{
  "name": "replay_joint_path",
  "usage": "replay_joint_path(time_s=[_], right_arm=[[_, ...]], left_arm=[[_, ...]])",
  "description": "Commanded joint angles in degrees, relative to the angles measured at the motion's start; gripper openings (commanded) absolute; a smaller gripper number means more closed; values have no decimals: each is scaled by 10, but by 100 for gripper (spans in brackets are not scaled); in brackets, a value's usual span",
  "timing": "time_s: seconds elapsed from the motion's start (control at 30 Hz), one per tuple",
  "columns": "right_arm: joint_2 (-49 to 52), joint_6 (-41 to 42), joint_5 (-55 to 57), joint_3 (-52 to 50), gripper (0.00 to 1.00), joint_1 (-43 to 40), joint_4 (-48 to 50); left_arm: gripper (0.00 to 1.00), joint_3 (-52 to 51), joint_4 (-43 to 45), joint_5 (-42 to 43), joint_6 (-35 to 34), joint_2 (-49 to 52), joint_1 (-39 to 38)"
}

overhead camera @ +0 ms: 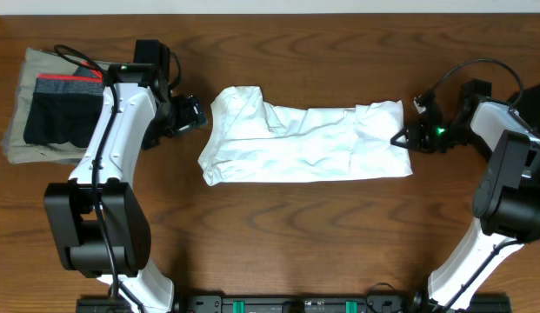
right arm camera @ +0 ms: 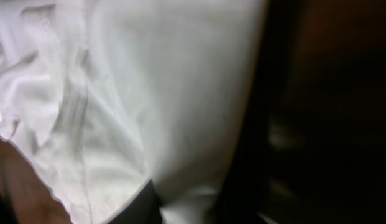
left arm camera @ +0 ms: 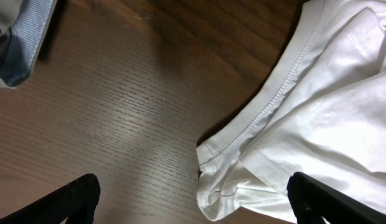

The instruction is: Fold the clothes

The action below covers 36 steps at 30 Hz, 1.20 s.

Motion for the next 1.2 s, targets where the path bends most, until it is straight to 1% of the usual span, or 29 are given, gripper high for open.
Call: replay_joint_path(time_s=[0.0, 0.03, 0.07, 0.3, 0.43, 0.67, 0.9, 1.17], right_arm=[[25, 25, 73, -14, 7, 6, 9], [25, 38, 96, -13, 3, 6, 14], [25, 48, 118, -11, 1, 6, 15], [23, 61, 228, 28, 1, 5, -34], [22, 80, 303, 75, 1, 6, -85], [22, 101, 379, 164, 1, 20, -173], [22, 110, 426, 212, 1, 79, -224], [22, 141, 481, 214, 2, 181, -233]], left_arm=[[98, 6, -2, -3, 7, -5, 1], [98, 6, -2, -3, 7, -5, 1], [98, 6, -2, -3, 7, -5, 1], [98, 6, -2, -3, 7, -5, 1], [98, 6, -1, -3, 7, -5, 1], [98, 6, -1, -3, 7, -5, 1], [98, 6, -1, -3, 7, -5, 1], [98, 6, -1, -3, 7, -5, 1]])
